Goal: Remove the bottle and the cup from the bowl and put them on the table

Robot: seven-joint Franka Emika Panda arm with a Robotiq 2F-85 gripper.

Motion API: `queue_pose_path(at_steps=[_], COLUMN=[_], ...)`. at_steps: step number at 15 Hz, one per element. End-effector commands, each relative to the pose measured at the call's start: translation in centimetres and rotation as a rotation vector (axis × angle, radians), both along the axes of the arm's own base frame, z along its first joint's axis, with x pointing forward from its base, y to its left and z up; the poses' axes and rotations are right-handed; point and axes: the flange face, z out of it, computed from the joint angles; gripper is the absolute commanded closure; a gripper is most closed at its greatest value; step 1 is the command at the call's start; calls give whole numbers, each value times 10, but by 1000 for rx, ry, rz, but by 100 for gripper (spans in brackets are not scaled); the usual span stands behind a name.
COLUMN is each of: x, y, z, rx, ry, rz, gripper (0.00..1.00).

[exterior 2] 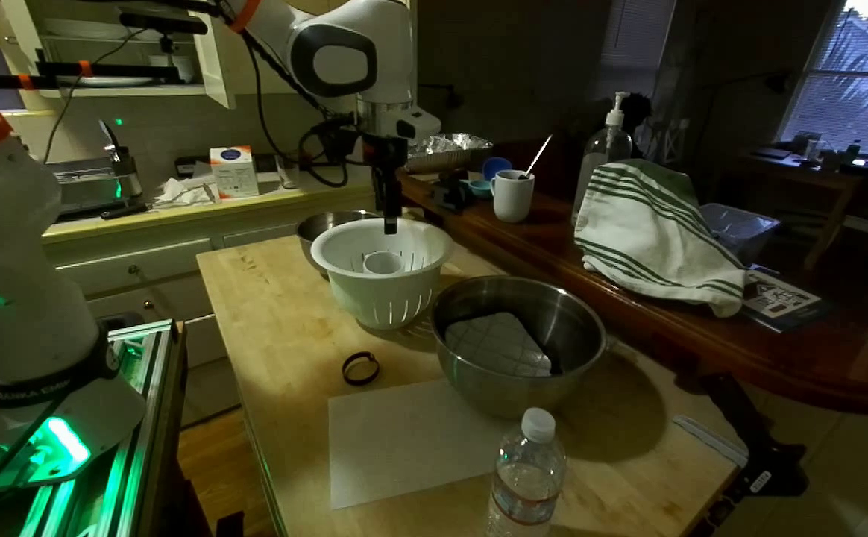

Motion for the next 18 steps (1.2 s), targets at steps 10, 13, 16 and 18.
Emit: queue_pose_path(at_steps=[10,13,16,18], x=[12,22,26,27], y=[1,6,26,37], z=[-43,-59,-66,-68], rx=[51,80,94,103], ry=[-8,6,24,30], rz=[-140,-146,-106,-82], gripper=[0,32,38,29])
